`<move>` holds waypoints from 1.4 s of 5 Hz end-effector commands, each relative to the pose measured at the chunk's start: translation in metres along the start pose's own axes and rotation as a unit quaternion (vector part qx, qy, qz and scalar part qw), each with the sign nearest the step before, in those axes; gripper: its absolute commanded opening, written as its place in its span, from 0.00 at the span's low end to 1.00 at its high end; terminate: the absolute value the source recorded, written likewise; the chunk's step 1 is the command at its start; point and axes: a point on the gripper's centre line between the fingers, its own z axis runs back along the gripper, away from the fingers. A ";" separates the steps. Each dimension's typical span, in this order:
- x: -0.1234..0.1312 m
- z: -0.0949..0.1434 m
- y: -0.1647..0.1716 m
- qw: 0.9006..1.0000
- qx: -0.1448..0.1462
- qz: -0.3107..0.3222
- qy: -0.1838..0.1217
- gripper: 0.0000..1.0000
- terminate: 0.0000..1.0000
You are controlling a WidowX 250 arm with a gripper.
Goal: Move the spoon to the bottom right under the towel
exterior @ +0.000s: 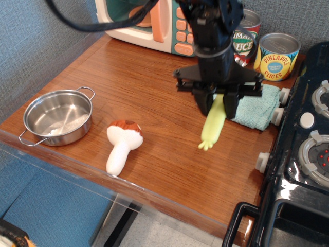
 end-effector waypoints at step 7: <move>-0.054 -0.021 0.008 1.000 -0.013 -0.013 -0.004 1.00 0.00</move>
